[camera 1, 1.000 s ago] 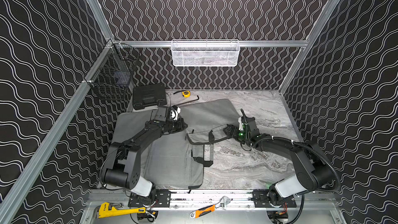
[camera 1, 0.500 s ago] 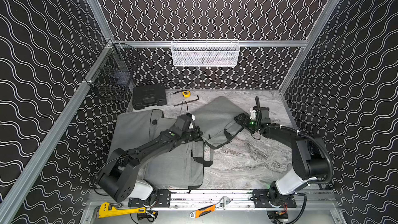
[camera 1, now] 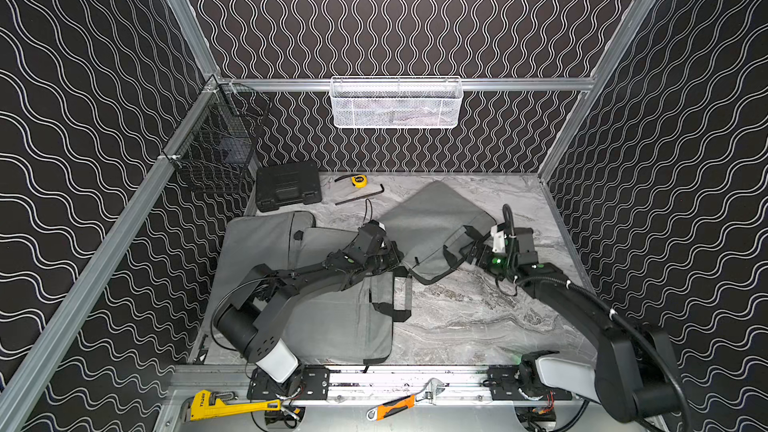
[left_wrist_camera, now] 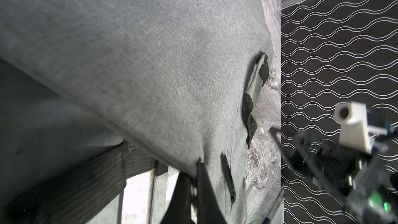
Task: Open the zippered laptop bag and take out the laptop
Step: Move the zippered laptop bag to the center of the board, then unzip the zipper on the zippered laptop bag.
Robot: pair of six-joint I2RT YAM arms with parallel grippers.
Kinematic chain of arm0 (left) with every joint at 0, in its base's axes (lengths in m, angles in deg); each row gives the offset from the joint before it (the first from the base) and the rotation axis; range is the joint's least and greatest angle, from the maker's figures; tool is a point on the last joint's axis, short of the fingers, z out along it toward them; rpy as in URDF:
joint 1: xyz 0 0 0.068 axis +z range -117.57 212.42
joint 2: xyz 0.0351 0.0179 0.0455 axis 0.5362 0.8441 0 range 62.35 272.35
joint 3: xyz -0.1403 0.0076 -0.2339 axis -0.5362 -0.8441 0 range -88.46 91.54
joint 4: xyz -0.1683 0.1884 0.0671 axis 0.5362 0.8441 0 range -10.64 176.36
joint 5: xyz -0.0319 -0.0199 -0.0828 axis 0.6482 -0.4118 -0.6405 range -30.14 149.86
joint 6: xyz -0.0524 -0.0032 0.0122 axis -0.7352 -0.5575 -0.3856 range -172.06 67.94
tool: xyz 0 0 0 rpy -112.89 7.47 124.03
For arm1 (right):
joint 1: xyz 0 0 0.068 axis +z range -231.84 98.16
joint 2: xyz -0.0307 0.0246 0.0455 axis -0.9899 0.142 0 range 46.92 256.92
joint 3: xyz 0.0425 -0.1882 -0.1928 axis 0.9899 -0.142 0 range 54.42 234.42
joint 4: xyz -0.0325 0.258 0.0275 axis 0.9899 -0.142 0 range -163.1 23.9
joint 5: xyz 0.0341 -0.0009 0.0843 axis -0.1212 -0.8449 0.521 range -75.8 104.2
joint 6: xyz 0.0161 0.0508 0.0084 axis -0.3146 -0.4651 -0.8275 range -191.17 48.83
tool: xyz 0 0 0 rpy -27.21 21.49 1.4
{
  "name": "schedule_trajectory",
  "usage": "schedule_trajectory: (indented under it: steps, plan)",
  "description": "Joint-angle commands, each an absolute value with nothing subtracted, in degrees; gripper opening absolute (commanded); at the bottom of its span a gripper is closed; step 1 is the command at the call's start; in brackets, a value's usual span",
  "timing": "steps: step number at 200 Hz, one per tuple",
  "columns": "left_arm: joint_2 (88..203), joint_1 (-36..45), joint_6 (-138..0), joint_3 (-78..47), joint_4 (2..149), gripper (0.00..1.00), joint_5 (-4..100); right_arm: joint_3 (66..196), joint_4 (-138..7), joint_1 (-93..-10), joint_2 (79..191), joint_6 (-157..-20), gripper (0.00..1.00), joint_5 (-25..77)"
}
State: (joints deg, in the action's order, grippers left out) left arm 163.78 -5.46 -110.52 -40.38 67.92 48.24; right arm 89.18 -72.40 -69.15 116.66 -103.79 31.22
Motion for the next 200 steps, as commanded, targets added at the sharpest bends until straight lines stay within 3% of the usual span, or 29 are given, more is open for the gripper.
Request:
schedule_trajectory:
  steps: [1,29,86,102,119,136,162,178,200]
  plan:
    - [164.85,-5.65,-110.66,-39.16,61.41,0.00,45.02,87.11,-70.21,-63.63,113.24,-111.45,0.96,33.36]
    - [166.16,-5.65,-109.51,-38.50,60.36,0.00,43.78,84.76,-64.62,-58.22,113.58,-117.84,0.94,34.62]
    - [167.06,-5.70,-110.72,-40.03,57.04,0.00,41.18,82.98,-50.29,-58.02,124.16,-126.12,0.95,41.78]
    - [166.58,-5.67,-109.75,-40.12,57.42,0.00,40.99,83.16,-46.98,-58.02,126.98,-126.95,0.91,42.74]
    - [165.83,-5.63,-106.67,-39.40,60.53,0.00,40.27,83.44,-43.14,-58.02,129.17,-127.42,0.77,43.52]
    - [164.75,-5.63,-101.11,-38.93,63.92,0.00,39.66,85.00,-41.38,-58.12,131.01,-126.52,0.45,44.12]
    - [162.43,-5.59,-93.89,-41.26,64.34,0.25,38.94,87.97,-41.46,-58.34,132.33,-123.32,0.15,44.70]
    - [161.34,-5.32,-89.82,-43.05,63.76,0.40,38.90,90.59,-44.17,-58.50,132.79,-120.59,0.05,45.12]
    - [159.29,-4.30,-81.53,-46.02,61.14,0.48,36.45,93.63,-48.62,-58.96,132.58,-117.82,0.05,44.44]
